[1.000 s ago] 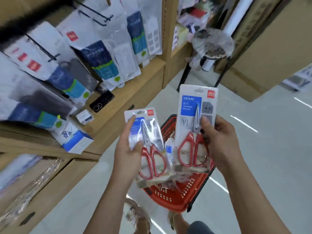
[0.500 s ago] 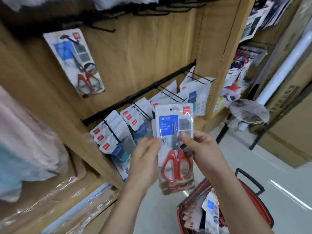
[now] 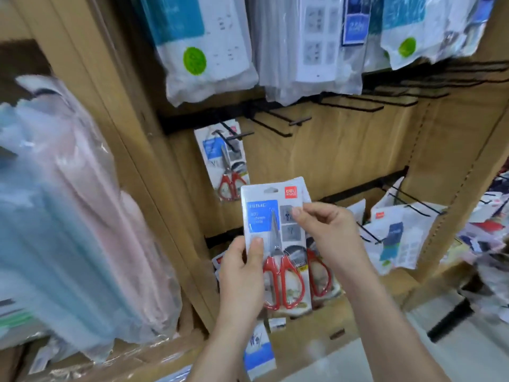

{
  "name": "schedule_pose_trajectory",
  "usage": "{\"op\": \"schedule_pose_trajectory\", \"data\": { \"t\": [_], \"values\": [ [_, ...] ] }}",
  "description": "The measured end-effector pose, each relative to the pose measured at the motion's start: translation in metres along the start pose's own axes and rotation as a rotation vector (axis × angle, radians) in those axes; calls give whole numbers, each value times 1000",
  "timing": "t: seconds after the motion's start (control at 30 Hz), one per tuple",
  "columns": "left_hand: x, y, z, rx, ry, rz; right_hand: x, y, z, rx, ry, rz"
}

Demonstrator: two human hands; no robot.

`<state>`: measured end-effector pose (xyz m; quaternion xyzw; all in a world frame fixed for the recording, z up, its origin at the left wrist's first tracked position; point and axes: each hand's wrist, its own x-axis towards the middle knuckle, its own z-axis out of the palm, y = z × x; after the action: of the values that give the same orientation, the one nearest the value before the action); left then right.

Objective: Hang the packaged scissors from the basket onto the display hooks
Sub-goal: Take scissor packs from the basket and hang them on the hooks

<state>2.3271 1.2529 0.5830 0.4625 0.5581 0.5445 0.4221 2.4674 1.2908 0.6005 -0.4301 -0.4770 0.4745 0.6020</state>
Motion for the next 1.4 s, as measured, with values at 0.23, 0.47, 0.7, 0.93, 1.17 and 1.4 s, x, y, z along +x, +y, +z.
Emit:
{"op": "schedule_pose_trajectory", "data": {
  "t": [0.23, 0.47, 0.7, 0.93, 1.17, 1.4],
  "values": [
    [31, 22, 0, 44, 232, 258, 49, 1, 28, -6, -34, -71],
    [54, 33, 0, -48, 213, 326, 73, -12, 42, 89, -84, 8],
    [67, 30, 2, -112, 218, 271, 82, -11, 43, 72, -79, 30],
    [92, 34, -1, -13, 243, 211, 86, 10, 24, -117, -90, 31],
    [85, 9, -8, 99, 112, 117, 96, 13, 25, -152, 9, -23],
    [117, -6, -7, 276, 238, 174, 101, 20, -2, -159, 112, -42]
  ]
}}
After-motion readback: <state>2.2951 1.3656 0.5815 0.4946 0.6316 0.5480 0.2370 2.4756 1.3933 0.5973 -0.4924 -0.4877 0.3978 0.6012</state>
